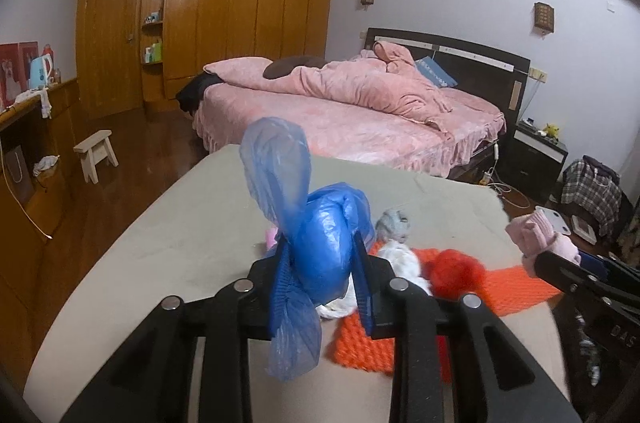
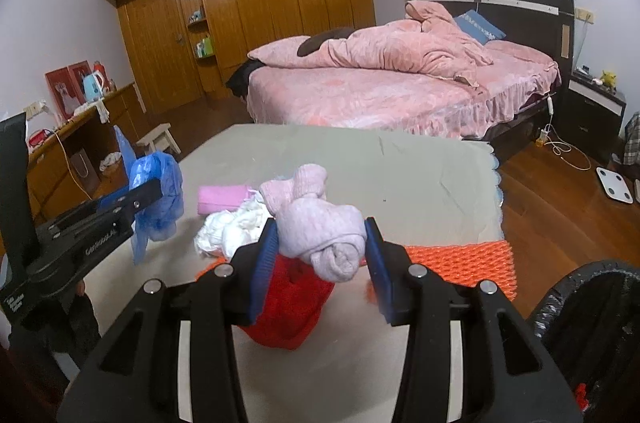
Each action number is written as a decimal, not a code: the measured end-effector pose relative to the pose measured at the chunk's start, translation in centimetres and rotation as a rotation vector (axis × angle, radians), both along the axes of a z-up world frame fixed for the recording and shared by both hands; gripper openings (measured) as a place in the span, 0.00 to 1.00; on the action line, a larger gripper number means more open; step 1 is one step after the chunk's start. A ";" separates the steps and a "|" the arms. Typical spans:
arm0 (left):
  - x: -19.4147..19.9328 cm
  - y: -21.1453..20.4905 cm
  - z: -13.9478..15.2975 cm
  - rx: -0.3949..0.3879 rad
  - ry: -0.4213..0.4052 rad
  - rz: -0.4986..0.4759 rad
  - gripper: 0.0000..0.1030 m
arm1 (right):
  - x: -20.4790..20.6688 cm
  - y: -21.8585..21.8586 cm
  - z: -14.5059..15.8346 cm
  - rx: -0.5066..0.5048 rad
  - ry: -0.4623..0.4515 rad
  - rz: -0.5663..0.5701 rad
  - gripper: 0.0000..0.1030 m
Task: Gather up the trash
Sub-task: 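Move the blue bag and pink cloth over the bin and release both, then return both grippers to the remaining trash on the table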
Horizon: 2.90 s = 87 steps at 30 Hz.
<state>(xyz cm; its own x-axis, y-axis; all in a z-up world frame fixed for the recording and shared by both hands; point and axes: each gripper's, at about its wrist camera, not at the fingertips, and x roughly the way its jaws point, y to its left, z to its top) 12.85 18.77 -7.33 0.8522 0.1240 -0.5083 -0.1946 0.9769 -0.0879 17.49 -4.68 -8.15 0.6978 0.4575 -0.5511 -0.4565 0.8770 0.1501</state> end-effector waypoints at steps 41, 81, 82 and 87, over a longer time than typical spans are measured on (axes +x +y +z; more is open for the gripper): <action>-3.6 -22.6 2.9 -0.051 -0.033 -0.452 0.28 | -9.8 -22.5 1.3 -0.055 -0.022 -0.395 0.41; -4.0 -18.6 1.9 0.026 -0.045 -0.354 0.88 | -8.6 -21.9 0.7 -0.024 -0.041 -0.427 0.93; -4.0 -17.5 1.9 0.030 -0.044 -0.328 0.88 | -8.1 -20.8 0.8 -0.019 -0.042 -0.406 0.93; -3.9 -13.2 1.6 0.050 -0.040 -0.222 0.88 | -5.7 -16.0 1.0 -0.005 -0.042 -0.315 0.93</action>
